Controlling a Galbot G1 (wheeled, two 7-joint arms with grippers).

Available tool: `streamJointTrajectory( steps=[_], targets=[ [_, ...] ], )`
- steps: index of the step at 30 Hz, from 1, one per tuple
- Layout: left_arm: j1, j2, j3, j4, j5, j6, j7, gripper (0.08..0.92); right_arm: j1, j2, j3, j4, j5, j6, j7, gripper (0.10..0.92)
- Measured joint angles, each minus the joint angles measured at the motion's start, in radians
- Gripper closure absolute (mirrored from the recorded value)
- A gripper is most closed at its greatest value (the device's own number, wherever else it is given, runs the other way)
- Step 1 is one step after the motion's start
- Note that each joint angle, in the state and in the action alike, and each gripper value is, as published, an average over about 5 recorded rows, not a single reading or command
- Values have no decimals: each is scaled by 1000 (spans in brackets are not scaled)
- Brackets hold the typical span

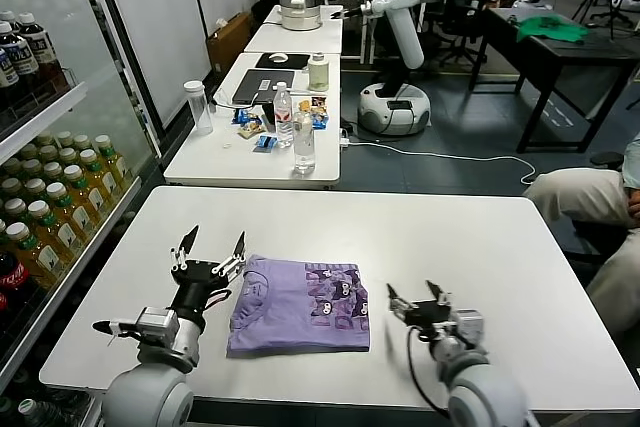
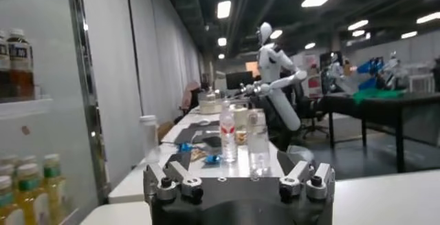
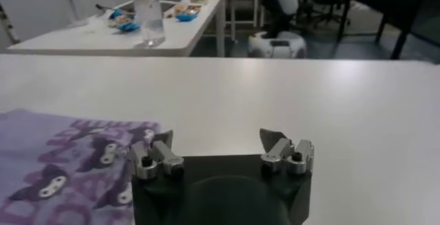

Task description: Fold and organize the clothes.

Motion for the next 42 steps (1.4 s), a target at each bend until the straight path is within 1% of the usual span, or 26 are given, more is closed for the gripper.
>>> streamJointTrajectory(
  steps=[6,9,15,22,29,32,36,42],
  targets=[
    [39,7,-32,12,25,-27,3,177,84,51,-92,-102,24,0,14,203],
    [54,5,-38,17,33,-37,4,177,111,64,-119,-142,43,0,16,232],
    [67,-3,-43,20,45,-47,7,177,140,79,-152,-184,87,4,29,395],
    [82,-10,-49,25,53,-58,8,177,141,82,-165,-193,118,7,36,594],
    [83,-13,-50,32,62,-67,14,177,121,64,-143,-154,113,16,18,802],
    [82,-11,-55,41,70,-77,20,177,108,42,-112,-119,103,20,-1,874],
    [76,-10,-60,62,88,-108,36,177,89,0,-51,-80,105,23,-26,908],
    [63,-21,-51,109,123,-191,72,177,62,-52,31,-69,111,18,-52,900]
  ],
)
